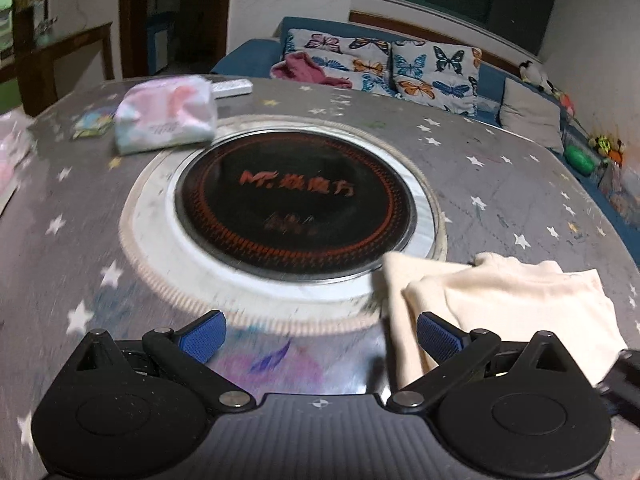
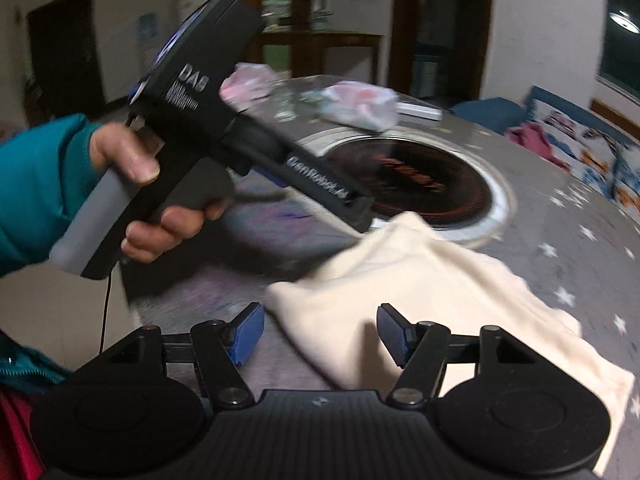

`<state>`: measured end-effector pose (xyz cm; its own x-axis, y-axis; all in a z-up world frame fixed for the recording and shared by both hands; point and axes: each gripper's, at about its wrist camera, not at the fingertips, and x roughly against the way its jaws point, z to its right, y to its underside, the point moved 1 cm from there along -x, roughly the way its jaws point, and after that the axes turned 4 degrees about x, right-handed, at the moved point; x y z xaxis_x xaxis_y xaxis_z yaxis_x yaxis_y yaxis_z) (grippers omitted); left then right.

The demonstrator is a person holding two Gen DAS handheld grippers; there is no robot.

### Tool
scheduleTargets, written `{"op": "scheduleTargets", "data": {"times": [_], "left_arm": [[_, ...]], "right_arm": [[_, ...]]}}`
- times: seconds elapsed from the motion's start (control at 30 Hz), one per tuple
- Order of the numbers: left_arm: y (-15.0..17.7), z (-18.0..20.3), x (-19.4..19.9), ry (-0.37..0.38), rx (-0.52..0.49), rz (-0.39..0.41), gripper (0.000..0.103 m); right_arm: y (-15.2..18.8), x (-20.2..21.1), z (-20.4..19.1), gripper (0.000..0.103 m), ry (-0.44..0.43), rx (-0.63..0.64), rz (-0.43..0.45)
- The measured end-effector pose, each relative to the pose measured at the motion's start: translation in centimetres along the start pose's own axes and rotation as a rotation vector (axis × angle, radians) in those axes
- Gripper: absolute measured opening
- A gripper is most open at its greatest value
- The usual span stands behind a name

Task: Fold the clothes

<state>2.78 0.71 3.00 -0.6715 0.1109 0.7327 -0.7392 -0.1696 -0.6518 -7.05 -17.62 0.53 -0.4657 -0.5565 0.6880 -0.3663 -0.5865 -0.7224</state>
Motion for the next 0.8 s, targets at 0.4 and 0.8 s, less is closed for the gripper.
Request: {"op": "scheduleTargets", "data": {"times": [0.4,0.8], "left_arm": [[1.7,-0.2,0.6,0.119,0.1,-0.065,0.103],[1.5,0.5,0.1,0.31,0.361,-0.133,0.102]], "right_arm": [[-0.2,-1.6,-1.6,0.02,0.088,0.059,-0.02],[-0.3,2.5,1.6,0.014,0.02,-0.17,0.097]]}}
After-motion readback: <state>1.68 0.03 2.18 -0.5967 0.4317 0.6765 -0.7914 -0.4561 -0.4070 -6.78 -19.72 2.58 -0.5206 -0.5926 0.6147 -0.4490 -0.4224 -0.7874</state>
